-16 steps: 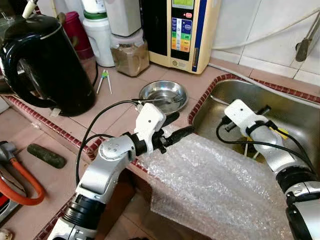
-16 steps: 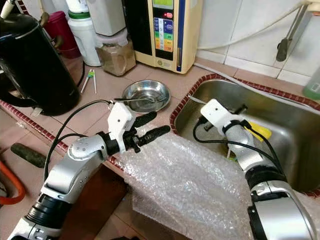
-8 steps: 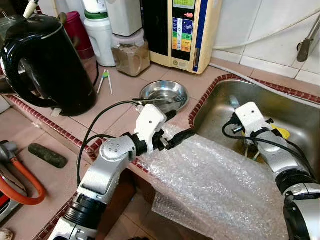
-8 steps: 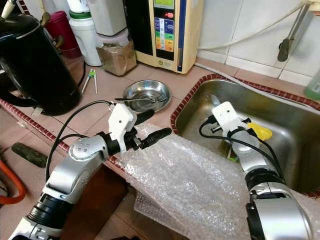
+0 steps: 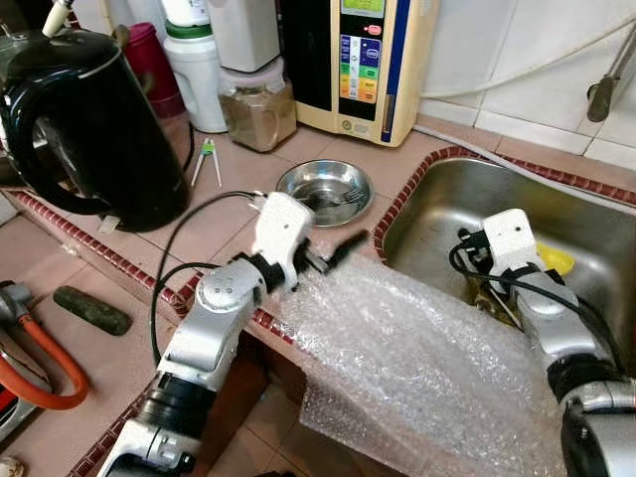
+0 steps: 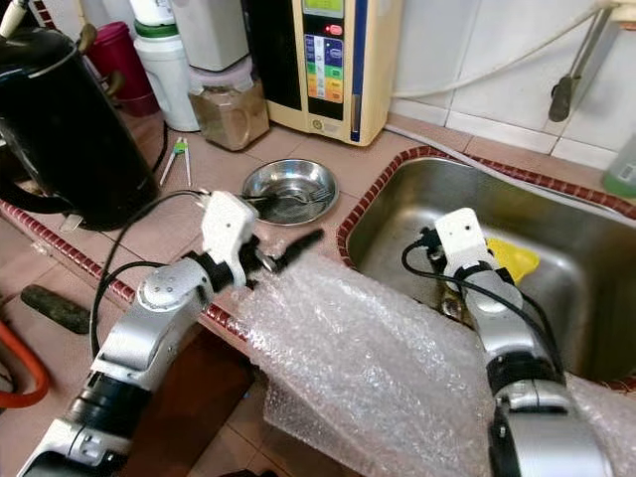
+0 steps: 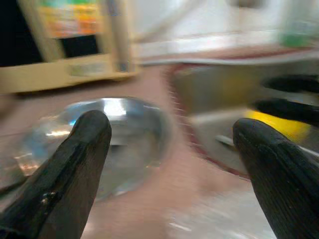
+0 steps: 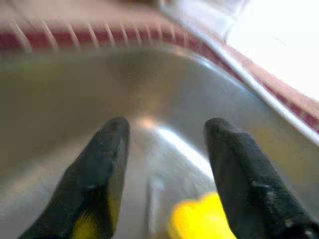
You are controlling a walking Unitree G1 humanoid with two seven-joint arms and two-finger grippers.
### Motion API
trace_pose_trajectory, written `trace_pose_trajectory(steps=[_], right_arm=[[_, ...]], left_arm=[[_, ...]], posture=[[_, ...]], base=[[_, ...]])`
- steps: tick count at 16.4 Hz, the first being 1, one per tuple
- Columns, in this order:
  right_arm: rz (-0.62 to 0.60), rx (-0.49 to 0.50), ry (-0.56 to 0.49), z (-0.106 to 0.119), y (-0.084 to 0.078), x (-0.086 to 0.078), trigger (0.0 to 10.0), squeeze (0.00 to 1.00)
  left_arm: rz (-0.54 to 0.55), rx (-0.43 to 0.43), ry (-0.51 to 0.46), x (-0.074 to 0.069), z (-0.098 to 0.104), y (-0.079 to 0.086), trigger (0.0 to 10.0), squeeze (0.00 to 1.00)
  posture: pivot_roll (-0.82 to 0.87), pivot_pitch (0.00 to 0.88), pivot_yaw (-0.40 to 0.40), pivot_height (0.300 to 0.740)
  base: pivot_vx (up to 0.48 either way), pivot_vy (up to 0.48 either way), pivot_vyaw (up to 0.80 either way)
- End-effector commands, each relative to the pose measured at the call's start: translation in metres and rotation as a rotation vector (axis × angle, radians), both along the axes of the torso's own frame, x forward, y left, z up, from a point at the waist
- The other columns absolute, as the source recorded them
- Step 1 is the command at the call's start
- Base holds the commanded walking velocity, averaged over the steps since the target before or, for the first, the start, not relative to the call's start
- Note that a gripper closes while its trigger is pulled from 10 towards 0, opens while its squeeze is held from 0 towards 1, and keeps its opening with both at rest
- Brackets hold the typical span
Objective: Kitchen organization
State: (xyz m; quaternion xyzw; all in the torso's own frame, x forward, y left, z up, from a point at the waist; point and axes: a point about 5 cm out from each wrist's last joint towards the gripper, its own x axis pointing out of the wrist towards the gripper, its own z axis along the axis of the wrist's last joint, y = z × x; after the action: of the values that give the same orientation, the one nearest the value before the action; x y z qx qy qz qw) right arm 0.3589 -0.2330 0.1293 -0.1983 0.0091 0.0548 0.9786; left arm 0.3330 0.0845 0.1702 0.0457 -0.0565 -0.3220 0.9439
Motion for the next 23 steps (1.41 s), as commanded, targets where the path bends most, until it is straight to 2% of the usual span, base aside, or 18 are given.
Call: trace_pose_trajectory(steps=[1,2,3,4,5,6,9,11,12,13,14,15,16,17,18,19,20,23], right_arm=[[0.051,0.046,-0.069,0.01,0.011,-0.001,10.0,1.0],[0.106,0.067,-0.118,0.015,0.025,-0.006,10.0,1.0],[0.135,0.071,-0.141,0.017,0.033,-0.009,10.0,1.0],[0.207,0.096,-0.184,0.023,0.052,-0.019,10.0,1.0],[0.3,0.118,-0.222,0.027,0.074,-0.039,10.0,1.0],[0.318,0.124,-0.226,0.028,0.079,-0.045,10.0,1.0],[0.4,0.188,-0.201,0.028,0.092,-0.08,10.0,1.0],[0.405,0.211,-0.176,0.027,0.093,-0.093,10.0,1.0],[0.4,0.221,-0.148,0.026,0.094,-0.103,10.0,1.0],[0.391,0.208,-0.13,0.025,0.095,-0.11,10.0,0.95],[0.388,0.212,-0.126,0.025,0.096,-0.111,10.0,0.85],[0.385,0.217,-0.123,0.026,0.096,-0.113,10.0,0.83],[0.391,0.206,-0.119,0.027,0.098,-0.114,10.0,0.17],[0.397,0.202,-0.113,0.029,0.099,-0.116,10.0,0.05],[0.403,0.201,-0.107,0.03,0.099,-0.118,10.0,0.0],[0.403,0.195,-0.092,0.03,0.099,-0.12,10.0,0.0],[0.411,0.193,-0.076,0.031,0.1,-0.121,10.0,0.0],[0.465,0.205,-0.052,0.032,0.108,-0.126,10.0,0.0]], left_arm=[[0.107,-0.017,-0.039,0.009,0.008,0.012,10.0,1.0],[0.199,-0.052,-0.033,0.015,0.008,0.022,10.0,1.0],[0.236,-0.072,-0.014,0.018,0.007,0.026,10.0,1.0],[0.315,-0.121,0.021,0.024,0.004,0.037,10.0,1.0],[0.387,-0.175,0.057,0.03,0.0,0.045,10.0,1.0],[0.402,-0.186,0.07,0.031,-0.001,0.047,10.0,1.0],[0.46,-0.261,0.144,0.039,-0.007,0.049,10.0,1.0],[0.476,-0.298,0.18,0.044,-0.009,0.048,10.0,1.0],[0.485,-0.334,0.217,0.049,-0.01,0.047,10.0,0.8],[0.489,-0.382,0.256,0.054,-0.01,0.045,10.0,0.34],[0.487,-0.396,0.268,0.055,-0.01,0.044,10.0,0.0],[0.485,-0.415,0.289,0.057,-0.01,0.044,10.0,0.0],[0.479,-0.473,0.345,0.059,-0.012,0.042,10.0,0.0],[0.475,-0.515,0.38,0.061,-0.013,0.041,8.7,0.0],[0.468,-0.547,0.404,0.062,-0.013,0.04,4.6,0.0],[0.472,-0.574,0.422,0.063,-0.014,0.039,1.3,0.0],[0.474,-0.611,0.443,0.065,-0.013,0.039,0.0,0.0],[0.466,-0.684,0.479,0.066,-0.014,0.042,0.0,0.0]], posture=[[-0.03,0.084,0.074,0.74],[-0.03,0.083,0.071,0.74],[-0.03,0.083,0.069,0.74],[-0.04,0.082,0.066,0.74],[-0.06,0.08,0.064,0.74],[-0.06,0.081,0.064,0.74],[-0.08,0.086,0.072,0.74],[-0.1,0.093,0.077,0.74],[-0.11,0.096,0.082,0.74],[-0.11,0.096,0.084,0.74],[-0.12,0.095,0.087,0.74],[-0.12,0.093,0.089,0.74],[-0.12,0.093,0.092,0.74],[-0.13,0.093,0.095,0.74],[-0.13,0.093,0.096,0.74],[-0.13,0.093,0.096,0.74],[-0.13,0.097,0.093,0.74],[-0.13,0.097,0.093,0.74]], base=[[0.0,0.0,0.0],[0.0,0.0,0.0],[0.0,0.0,0.0],[0.0,0.0,0.0],[0.0,0.0,0.0],[0.0,0.0,0.0],[0.0,0.0,0.0],[0.0,0.0,0.0],[0.0,0.0,0.0],[0.0,0.0,0.0],[0.0,0.0,0.0],[0.0,0.0,0.0],[0.0,0.0,0.0],[0.0,0.0,0.0],[0.0,0.0,0.0],[0.0,0.0,0.0],[0.0,0.0,0.0],[0.0,0.0,0.0]])
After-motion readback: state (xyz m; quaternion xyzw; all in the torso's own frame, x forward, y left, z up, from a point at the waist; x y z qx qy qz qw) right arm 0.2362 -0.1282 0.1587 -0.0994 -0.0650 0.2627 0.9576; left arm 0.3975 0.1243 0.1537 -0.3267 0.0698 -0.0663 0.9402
